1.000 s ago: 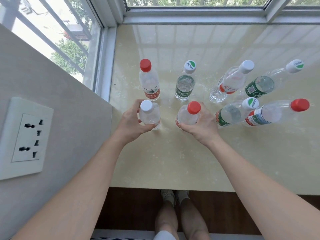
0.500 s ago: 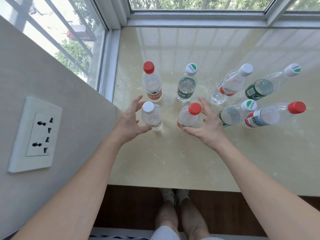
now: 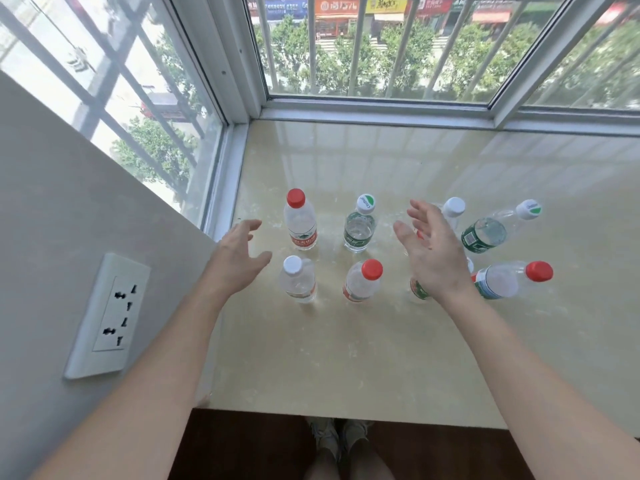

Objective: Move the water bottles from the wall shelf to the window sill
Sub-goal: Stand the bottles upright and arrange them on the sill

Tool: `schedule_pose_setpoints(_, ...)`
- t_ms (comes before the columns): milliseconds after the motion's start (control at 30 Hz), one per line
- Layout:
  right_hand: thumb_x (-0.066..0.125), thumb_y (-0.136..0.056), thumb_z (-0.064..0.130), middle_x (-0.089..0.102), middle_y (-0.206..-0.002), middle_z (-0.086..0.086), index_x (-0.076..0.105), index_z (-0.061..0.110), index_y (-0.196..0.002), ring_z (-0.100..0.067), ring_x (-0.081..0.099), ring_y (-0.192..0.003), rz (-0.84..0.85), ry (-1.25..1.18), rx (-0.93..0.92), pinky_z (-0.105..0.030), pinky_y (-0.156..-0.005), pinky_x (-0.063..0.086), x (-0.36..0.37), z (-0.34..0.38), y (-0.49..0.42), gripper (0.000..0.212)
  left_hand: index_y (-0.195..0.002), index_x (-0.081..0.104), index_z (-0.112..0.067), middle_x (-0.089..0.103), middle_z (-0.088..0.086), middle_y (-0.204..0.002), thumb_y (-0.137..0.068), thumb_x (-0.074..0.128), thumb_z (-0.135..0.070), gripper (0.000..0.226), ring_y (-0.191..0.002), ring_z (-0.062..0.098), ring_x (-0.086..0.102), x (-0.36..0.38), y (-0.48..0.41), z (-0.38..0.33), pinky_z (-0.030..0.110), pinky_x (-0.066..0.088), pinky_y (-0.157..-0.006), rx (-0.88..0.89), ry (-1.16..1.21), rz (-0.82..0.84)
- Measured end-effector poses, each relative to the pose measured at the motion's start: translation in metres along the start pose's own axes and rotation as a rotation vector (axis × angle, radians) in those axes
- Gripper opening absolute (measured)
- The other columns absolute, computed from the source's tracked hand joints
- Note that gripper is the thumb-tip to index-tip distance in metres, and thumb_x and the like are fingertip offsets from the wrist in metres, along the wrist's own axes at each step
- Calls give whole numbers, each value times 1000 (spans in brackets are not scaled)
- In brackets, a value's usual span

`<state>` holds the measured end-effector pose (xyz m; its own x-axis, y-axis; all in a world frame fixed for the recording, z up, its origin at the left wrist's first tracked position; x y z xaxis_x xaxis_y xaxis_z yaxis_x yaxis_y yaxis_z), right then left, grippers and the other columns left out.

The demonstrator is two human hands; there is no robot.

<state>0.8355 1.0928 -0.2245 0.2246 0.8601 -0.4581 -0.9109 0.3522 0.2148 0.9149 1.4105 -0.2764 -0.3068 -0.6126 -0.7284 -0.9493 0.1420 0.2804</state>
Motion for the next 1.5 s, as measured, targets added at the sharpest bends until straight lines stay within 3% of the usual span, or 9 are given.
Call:
schedule_pose_setpoints(167, 77, -82, 32, 50, -144, -3, 40, 20, -146, -19, 48, -131, 142, 237, 46, -38, -108, 39, 28, -2, -47, 74, -140, 44, -22, 49, -6, -141, -78, 81, -33, 73, -122, 14, 52, 3, -37, -18, 39, 46, -101, 15, 77, 19)
schedule_pose_setpoints(333, 88, -69, 30, 51, -142, -5, 43, 25, -145, -22, 50, -127, 221, 296, 87, -34, -103, 40, 57, -22, -68, 89, -140, 42, -35, 49, -13, -140, -67, 88, -39, 86, -118, 14, 53, 25, -62, -26, 43, 48, -100, 25, 106, 98)
schedule_pose_setpoints(467, 89, -65, 31, 54, -135, -2, 49, 29, -139, -25, 54, -121, 179, 286, 95, -38, -102, 45, 68, -35, -79, 84, -131, 48, -37, 52, -18, -127, -70, 87, -34, 73, -117, 14, 55, 33, -70, -31, 35, 46, -98, 23, 143, 90)
schedule_pose_setpoints(633, 90, -63, 29, 55, -127, -1, 54, 29, -135, -24, 58, -115, 125, 276, 14, -41, -99, 49, 73, -33, -84, 80, -120, 56, -32, 62, -10, -119, -72, 84, -30, 56, -111, 14, 58, 38, -78, -34, 31, 45, -89, 30, 123, 98)
schedule_pose_setpoints(833, 89, -67, 27, 63, -118, -6, 62, 22, -124, -27, 61, -109, 85, 267, -24, -43, -95, 49, 75, -32, -89, 63, -119, 58, -31, 61, -13, -113, -72, 85, -27, 55, -103, 15, 60, 41, -76, -34, 13, 41, -73, 46, 138, 109)
schedule_pose_setpoints(1067, 88, -66, 29, 66, -112, -5, 65, 24, -120, -25, 63, -105, 61, 263, -58, -43, -93, 51, 75, -27, -95, 58, -120, 58, -31, 60, -13, -111, -72, 86, -25, 56, -103, 15, 60, 42, -73, -34, 6, 39, -73, 53, 136, 97)
schedule_pose_setpoints(1200, 89, -66, 29, 65, -113, -2, 66, 25, -118, -23, 62, -105, 63, 266, -59, -41, -93, 51, 74, -32, -89, 57, -121, 56, -33, 60, -13, -112, -71, 87, -27, 58, -105, 13, 60, 43, -74, -31, 10, 41, -77, 52, 138, 78)
schedule_pose_setpoints(1367, 89, -66, 29, 63, -115, 0, 64, 24, -122, -22, 60, -106, 73, 281, -72, -33, -91, 48, 75, -32, -88, 61, -122, 52, -37, 59, -15, -117, -68, 88, -32, 65, -112, 12, 57, 42, -71, -29, 38, 52, -93, 39, 124, 81)
schedule_pose_setpoints(1500, 89, -65, 31, 59, -129, -3, 53, 24, -137, -22, 56, -117, 115, 328, -79, -29, -95, 42, 73, -25, -85, 80, -133, 48, -33, 55, -12, -135, -69, 87, -36, 75, -123, 15, 53, 28, -64, -25, 33, 46, -97, 26, 27, 81)
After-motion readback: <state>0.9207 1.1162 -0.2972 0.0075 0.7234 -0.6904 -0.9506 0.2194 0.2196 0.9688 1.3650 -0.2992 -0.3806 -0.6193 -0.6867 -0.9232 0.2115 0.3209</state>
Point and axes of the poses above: each hand's wrist, its own y-axis away from the middle knuckle, its own x-axis out of the palm, z = x × y, the point moved 9 cm from there along -y, towards the middle knuckle
